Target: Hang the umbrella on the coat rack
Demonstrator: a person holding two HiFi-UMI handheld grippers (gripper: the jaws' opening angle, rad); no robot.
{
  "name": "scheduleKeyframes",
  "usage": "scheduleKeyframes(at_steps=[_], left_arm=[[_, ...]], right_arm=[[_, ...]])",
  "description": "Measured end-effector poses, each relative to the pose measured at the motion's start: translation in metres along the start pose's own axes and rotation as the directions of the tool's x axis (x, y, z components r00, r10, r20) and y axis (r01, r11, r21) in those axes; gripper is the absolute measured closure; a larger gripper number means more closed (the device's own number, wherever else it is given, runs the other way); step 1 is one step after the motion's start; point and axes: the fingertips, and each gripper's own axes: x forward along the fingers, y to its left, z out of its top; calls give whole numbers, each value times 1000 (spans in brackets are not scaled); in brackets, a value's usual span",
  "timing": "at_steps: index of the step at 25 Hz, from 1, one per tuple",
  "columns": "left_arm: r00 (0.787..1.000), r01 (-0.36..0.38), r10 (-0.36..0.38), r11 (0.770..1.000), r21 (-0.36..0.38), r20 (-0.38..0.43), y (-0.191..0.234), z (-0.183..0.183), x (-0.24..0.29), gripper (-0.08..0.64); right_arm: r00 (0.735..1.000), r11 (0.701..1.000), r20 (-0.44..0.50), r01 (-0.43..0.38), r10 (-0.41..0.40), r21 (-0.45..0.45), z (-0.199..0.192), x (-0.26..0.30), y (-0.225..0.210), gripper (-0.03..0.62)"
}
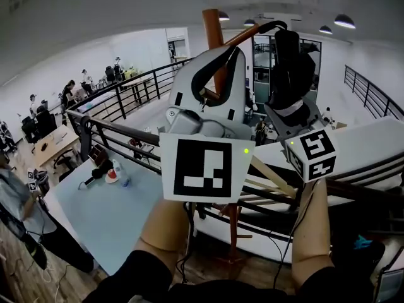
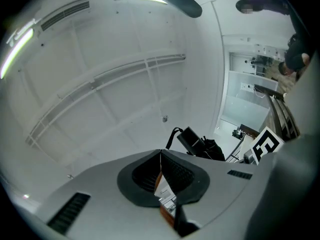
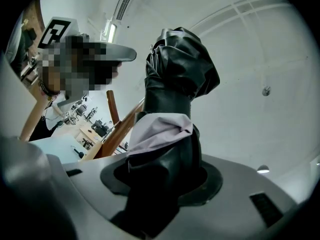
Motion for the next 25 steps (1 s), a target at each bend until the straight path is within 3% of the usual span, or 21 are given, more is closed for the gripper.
scheduleKeyframes(at_steps=[13,25], left_arm=[[996,-35,42,995,94,-76,-8,-4,6,546],[995,-35,41,997,65,-95,-4,-8,9,545]], right_arm=[[998,997,6,-61,60,38,-8,25,-7,365],[987,990,-111,-109,118,87,-36,27,-4,365]])
